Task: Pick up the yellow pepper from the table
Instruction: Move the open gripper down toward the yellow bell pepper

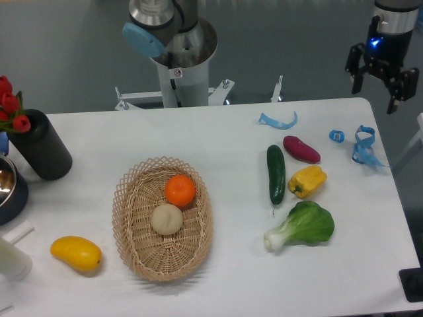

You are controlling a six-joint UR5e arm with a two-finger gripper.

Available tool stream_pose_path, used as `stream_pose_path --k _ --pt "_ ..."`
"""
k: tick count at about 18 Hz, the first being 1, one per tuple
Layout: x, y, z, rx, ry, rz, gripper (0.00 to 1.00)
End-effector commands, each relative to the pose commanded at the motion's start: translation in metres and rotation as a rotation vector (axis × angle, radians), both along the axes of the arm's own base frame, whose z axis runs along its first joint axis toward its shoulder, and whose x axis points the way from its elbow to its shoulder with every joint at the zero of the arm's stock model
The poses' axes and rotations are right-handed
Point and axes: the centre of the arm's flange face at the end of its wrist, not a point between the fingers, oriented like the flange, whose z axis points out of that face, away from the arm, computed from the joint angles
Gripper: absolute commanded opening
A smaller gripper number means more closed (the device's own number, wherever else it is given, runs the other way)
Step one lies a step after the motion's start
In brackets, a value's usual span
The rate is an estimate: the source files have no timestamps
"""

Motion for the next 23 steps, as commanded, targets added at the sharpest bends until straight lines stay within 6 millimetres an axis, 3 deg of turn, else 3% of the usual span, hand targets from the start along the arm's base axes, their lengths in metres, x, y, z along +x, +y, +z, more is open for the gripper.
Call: stream_pose_path --k 5,10,12,20,23 --pt "0.006 0.006 -0.013 0.015 -0.041 0.064 1.0" --pt "0.014 0.038 -0.023 0.062 -0.038 0.189 1.0" --pt "0.015 0.055 -0.034 0.066 -0.054 0.183 1.0" --pt "0.022 0.09 -0.062 0.067 -0.128 0.212 1.0" --pt "0.027 0.106 -0.08 0.056 -0.164 0.194 1.0"
